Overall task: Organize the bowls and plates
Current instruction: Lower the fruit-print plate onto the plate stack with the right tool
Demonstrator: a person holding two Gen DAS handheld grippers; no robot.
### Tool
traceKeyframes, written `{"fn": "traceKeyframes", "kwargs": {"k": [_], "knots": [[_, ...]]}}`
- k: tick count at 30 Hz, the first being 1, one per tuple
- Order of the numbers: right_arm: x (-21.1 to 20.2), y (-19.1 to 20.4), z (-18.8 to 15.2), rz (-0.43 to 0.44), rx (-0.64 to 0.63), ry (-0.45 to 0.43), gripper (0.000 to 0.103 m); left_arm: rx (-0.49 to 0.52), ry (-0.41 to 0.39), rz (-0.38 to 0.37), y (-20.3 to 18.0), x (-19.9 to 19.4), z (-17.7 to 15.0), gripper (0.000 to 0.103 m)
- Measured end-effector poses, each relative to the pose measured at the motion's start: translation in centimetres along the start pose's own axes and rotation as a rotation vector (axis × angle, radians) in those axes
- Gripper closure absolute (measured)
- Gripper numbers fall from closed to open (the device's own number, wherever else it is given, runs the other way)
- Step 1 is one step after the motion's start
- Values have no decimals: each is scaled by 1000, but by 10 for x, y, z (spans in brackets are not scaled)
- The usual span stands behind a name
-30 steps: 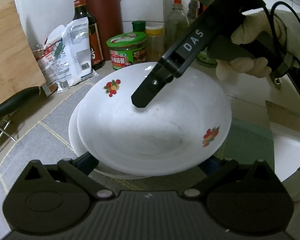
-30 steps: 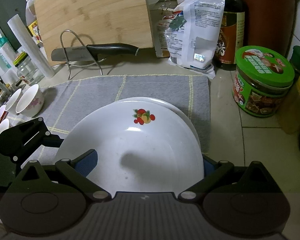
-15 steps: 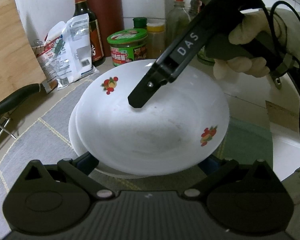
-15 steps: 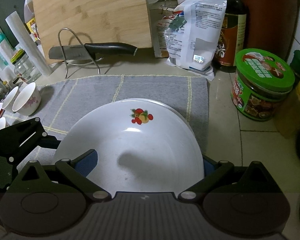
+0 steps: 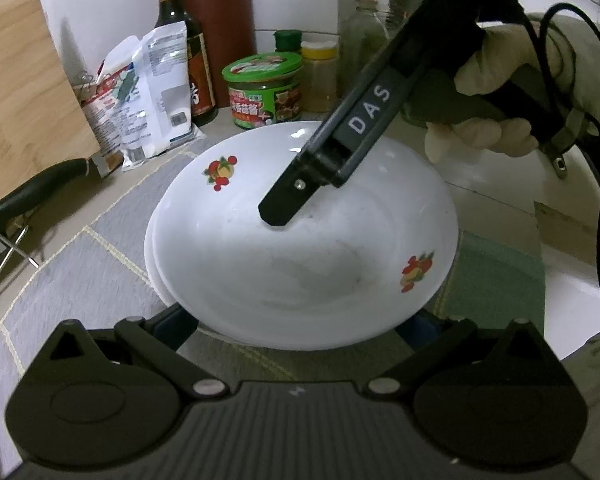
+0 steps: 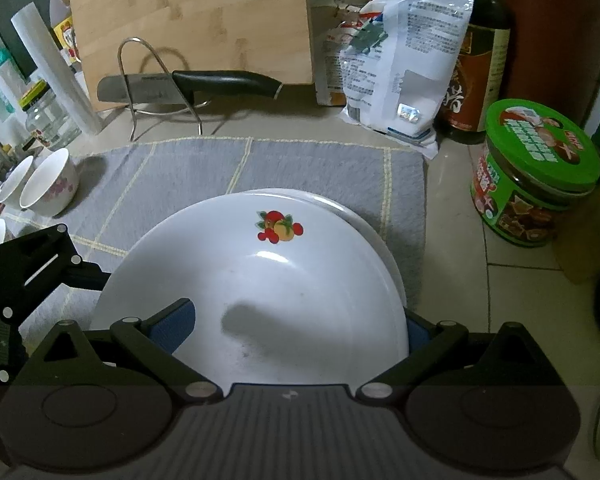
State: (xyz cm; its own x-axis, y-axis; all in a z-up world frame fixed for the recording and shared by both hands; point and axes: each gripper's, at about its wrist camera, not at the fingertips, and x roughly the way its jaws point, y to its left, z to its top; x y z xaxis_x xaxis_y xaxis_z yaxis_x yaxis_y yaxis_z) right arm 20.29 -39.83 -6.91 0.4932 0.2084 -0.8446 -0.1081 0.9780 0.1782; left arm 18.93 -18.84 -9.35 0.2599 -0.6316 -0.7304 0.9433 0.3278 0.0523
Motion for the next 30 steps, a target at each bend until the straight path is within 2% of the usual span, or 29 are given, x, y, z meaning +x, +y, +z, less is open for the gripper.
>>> {"fn": "traceKeyframes", "kwargs": {"k": [14,30], "knots": [[12,6,5,-20,-36,51,0,-24,29,29,2,1,-1,1],[16,8,9,-32,-13,86,0,-32,63,51,4,-1,4,1]]}}
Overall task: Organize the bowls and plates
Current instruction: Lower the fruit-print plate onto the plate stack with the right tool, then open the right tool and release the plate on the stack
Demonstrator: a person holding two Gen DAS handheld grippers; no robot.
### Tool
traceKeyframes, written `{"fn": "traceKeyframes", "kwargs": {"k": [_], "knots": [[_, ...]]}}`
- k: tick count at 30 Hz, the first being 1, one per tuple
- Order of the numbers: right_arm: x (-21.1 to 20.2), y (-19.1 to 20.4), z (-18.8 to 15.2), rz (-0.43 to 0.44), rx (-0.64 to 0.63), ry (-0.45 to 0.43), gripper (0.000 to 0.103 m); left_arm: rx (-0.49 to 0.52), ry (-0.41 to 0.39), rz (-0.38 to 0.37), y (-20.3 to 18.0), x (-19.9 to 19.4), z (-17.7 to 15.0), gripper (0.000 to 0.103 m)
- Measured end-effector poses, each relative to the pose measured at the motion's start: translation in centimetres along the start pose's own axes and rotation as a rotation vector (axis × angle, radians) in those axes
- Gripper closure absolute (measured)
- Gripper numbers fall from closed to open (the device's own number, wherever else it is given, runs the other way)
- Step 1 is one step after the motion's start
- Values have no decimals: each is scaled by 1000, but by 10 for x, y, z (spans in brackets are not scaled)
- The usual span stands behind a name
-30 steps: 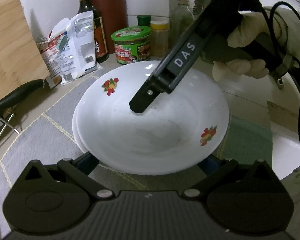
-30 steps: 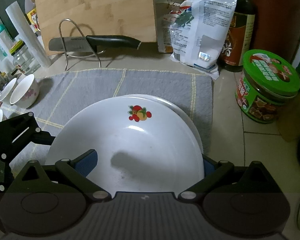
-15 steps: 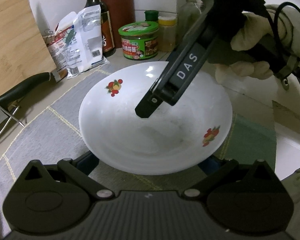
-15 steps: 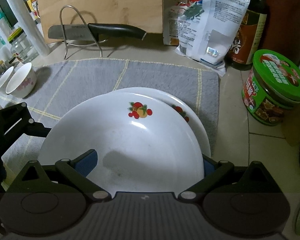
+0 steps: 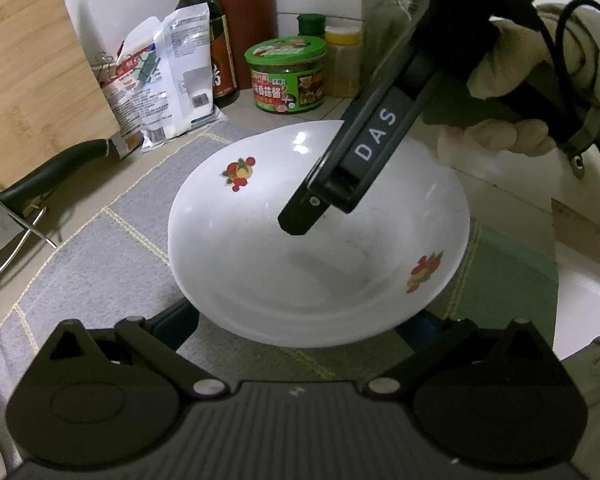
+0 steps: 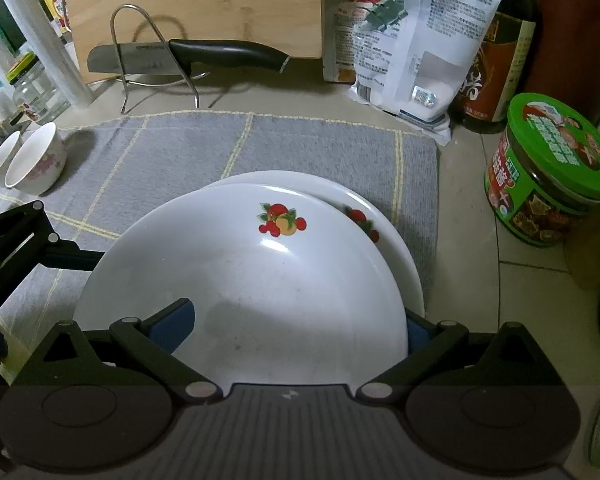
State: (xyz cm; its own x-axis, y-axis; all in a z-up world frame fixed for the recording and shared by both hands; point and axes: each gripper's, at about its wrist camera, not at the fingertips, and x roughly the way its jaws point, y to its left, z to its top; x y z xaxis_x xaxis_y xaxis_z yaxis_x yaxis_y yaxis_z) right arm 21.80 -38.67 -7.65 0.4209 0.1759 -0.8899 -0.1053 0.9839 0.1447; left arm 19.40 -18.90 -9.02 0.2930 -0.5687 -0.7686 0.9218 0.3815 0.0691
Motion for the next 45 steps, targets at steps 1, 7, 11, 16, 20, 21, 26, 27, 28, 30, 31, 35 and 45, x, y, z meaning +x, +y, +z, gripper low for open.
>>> {"fn": "traceKeyframes", "kwargs": {"k": [1,7,11,16,20,21,26,27,28,30,31,35,45], "knots": [[0,0,0,3,5,1,0,-3,3,1,0,0,0,1],[-3,-5,-1,23,39,4,0,-1,18,5,3,-2,3,1],[-5,-6,-2,27,54,4,0,5,16,9,3,-3,4,1],[-10,-9,-3,40,80,-1,0,7,3,7,3,-3,4,1],[-12,-9,-3,34,87,0,0,3,0,6,2,-2,5,1],[-13,-10,-3,32,87,0,0,1,-2,6,3,-2,5,1],[-17,-10,-5,27,91,-3,0,-7,1,17,4,1,3,1],[-18,-10,-6,26,92,-4,0,-11,1,15,5,1,3,1],[-18,-10,-6,24,94,-4,0,-15,1,11,5,1,3,1],[-19,-10,-6,19,93,-1,0,-16,0,11,5,1,3,1],[-20,-10,-6,16,92,0,0,-12,-2,13,4,1,3,1],[-21,-8,-8,3,84,4,0,-10,-7,10,4,0,3,1],[-23,-4,-11,-29,72,6,0,-16,-15,25,4,-1,1,1]]}}
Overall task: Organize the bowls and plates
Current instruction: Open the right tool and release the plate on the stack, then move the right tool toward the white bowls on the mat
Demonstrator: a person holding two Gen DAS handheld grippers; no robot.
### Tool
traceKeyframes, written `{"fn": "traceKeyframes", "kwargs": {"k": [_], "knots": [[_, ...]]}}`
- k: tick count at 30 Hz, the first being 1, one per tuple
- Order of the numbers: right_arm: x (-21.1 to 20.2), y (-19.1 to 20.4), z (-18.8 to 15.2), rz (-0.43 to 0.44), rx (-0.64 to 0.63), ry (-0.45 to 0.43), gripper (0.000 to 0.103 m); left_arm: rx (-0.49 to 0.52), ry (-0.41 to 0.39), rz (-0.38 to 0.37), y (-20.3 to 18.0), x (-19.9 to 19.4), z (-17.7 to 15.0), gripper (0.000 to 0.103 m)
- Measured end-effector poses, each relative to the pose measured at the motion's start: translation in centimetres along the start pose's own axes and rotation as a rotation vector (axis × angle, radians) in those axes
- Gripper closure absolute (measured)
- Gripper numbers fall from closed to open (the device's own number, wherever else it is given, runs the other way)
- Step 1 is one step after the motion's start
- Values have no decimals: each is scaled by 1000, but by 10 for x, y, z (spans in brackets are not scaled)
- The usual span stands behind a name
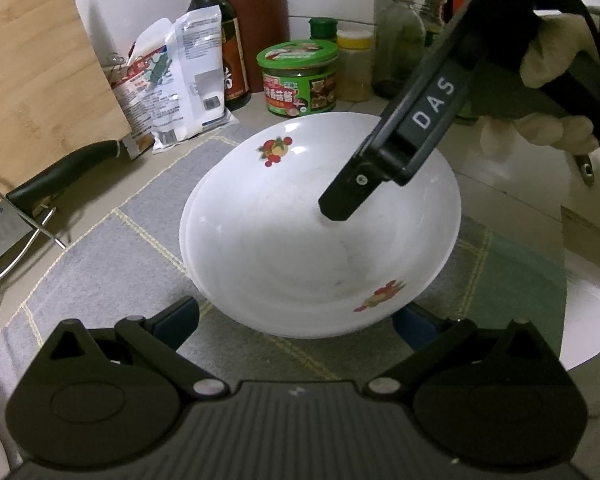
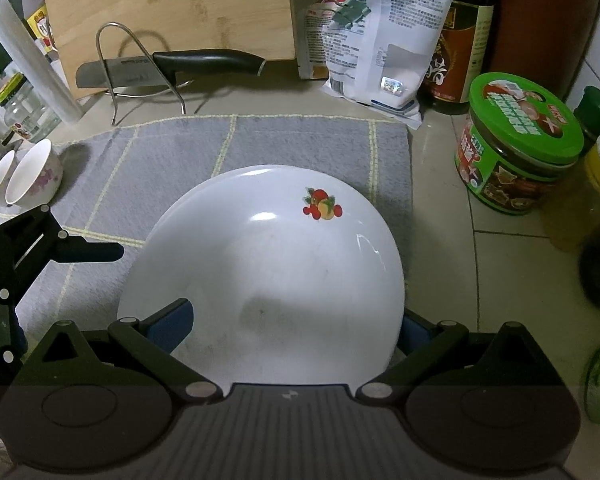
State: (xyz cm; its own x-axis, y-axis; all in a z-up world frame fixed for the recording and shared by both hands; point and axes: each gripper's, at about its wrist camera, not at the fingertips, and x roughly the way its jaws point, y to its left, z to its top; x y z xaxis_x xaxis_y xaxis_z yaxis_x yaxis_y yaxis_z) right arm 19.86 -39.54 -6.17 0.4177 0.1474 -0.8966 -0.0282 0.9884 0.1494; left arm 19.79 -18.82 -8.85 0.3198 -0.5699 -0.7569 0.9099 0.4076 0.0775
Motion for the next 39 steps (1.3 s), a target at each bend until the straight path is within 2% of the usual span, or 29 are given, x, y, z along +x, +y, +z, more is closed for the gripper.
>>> {"fn": "traceKeyframes", "kwargs": {"k": [6,9,13,18,22,30,33,39], "knots": [[1,0,-4,-41,-3,1,0,-11,-5,8,0,0,-5,1],[-5,4,-7,-51,-31,-36,0,-33,-30,14,1,-3,-9,1],[-18,13,-11,-63,-73,-134,0,-73,-90,38,3,-14,-13,1],[-26,27,-9,-32,-124,-212,0,-162,-167,94,8,-33,-21,1],[-28,41,-4,39,-163,-248,0,-233,-188,171,11,-47,-31,1],[-15,100,6,139,-243,-277,0,-366,-192,296,19,-88,-81,1],[-5,133,3,117,-293,-288,0,-405,-190,339,25,-105,-105,1],[9,203,-5,146,-333,-271,0,-424,-177,390,37,-141,-156,1]]}}
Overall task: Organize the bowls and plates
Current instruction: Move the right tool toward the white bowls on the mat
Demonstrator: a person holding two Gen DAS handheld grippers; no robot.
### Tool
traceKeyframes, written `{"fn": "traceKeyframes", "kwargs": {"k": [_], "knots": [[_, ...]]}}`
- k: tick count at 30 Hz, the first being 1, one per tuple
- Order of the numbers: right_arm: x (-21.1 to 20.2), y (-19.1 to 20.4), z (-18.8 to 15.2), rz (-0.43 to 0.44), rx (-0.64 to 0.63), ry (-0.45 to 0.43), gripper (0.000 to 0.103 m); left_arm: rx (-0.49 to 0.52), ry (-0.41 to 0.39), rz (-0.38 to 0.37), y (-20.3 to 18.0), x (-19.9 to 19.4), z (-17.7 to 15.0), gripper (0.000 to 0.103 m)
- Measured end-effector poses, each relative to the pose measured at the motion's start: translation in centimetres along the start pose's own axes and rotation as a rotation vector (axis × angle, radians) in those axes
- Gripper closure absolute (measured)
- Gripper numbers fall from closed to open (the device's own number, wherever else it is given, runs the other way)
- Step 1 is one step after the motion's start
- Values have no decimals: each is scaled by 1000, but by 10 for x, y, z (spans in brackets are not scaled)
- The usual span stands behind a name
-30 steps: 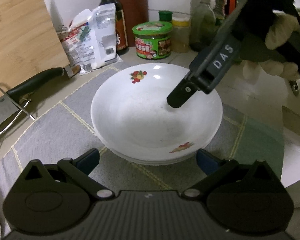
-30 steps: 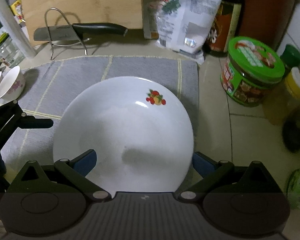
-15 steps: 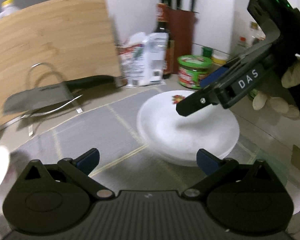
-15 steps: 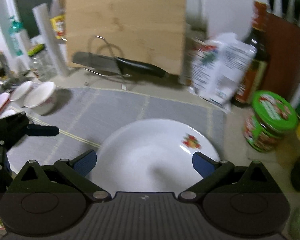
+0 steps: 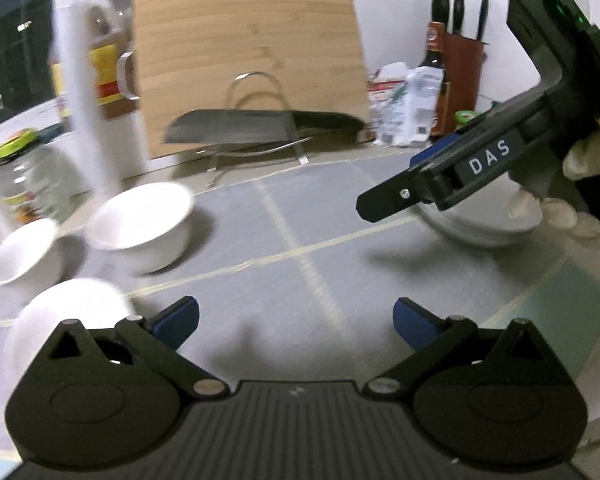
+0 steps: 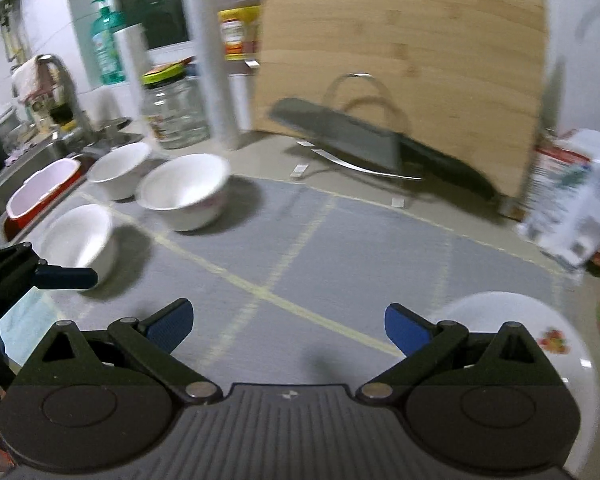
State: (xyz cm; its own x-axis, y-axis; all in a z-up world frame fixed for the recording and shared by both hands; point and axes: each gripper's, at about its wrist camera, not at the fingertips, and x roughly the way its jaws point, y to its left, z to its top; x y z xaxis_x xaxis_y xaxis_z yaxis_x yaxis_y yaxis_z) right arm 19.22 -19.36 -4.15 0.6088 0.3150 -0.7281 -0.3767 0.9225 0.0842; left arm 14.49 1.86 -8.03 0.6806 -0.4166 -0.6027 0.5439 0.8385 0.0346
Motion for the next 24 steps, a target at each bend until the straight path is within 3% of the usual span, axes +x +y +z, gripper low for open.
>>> {"fn": "traceKeyframes", "kwargs": {"k": [6,15,24], "knots": [[20,61,6,32,-27,-3,0,-17,9,37,41,-27,-31,1],[47,120,22,90,-85,5,0,-22,-10,107,81,-52,-66,1],[79,156,31,161,-135,16,0,-9,-25,168,113,-37,-72,1]]}}
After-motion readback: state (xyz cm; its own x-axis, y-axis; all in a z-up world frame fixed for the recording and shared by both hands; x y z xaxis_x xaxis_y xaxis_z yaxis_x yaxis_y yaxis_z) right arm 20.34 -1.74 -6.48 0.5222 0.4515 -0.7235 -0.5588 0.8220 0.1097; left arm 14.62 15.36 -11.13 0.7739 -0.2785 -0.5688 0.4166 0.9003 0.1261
